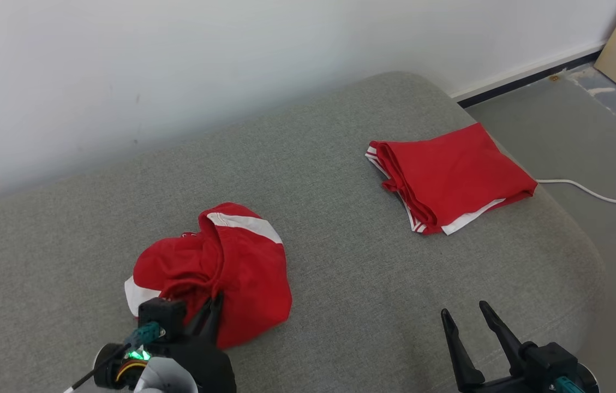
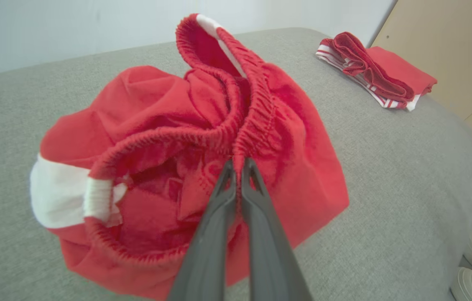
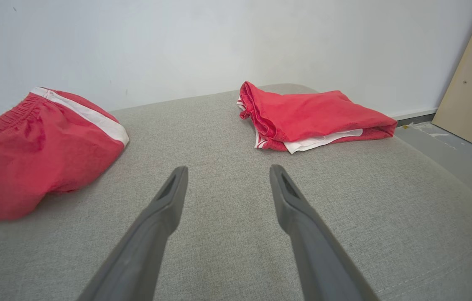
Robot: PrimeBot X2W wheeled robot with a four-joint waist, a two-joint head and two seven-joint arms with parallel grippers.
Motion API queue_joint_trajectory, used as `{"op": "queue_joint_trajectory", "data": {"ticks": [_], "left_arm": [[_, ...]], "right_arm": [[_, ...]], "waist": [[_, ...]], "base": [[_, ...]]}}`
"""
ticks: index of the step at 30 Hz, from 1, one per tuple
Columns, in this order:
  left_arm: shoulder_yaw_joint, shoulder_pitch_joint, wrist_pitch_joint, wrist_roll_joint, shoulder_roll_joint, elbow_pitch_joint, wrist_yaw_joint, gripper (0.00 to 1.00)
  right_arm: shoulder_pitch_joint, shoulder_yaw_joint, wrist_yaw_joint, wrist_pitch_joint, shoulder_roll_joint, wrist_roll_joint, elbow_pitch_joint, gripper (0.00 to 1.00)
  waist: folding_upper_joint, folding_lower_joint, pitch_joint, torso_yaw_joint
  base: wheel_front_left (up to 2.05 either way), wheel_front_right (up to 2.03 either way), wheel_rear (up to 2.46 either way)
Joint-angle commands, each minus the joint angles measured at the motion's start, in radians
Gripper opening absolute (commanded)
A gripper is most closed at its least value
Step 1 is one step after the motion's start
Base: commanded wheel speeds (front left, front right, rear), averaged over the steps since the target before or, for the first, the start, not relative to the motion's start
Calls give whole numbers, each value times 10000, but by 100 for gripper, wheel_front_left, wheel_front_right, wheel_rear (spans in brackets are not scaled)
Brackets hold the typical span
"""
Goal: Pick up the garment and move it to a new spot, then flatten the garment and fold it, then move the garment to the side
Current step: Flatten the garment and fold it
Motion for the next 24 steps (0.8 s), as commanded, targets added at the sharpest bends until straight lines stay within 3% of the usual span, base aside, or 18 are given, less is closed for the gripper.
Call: {"op": "queue_joint_trajectory", "data": {"ticks": [1,19,24], "left_arm": [[11,-176,-164,-53,-3,-138,-19,0],[-1606,-4559,-1566,-749,-618,-1241,-475,0],[-1585,-5358,-2531,-1275,-648,-1305,-20,0]], "right_arm": [[-63,-37,-26,-42,17,8,29,100],[-149,90,-26,-54,8,-90,100,100],[-25,33,-26,-56,-35,-104,88,100]], "waist": [[0,-1,-14,51],[0,-1,-264,269],[0,-1,-259,391]], "base": [[0,0,0],[0,0,0],[0,0,0]]}}
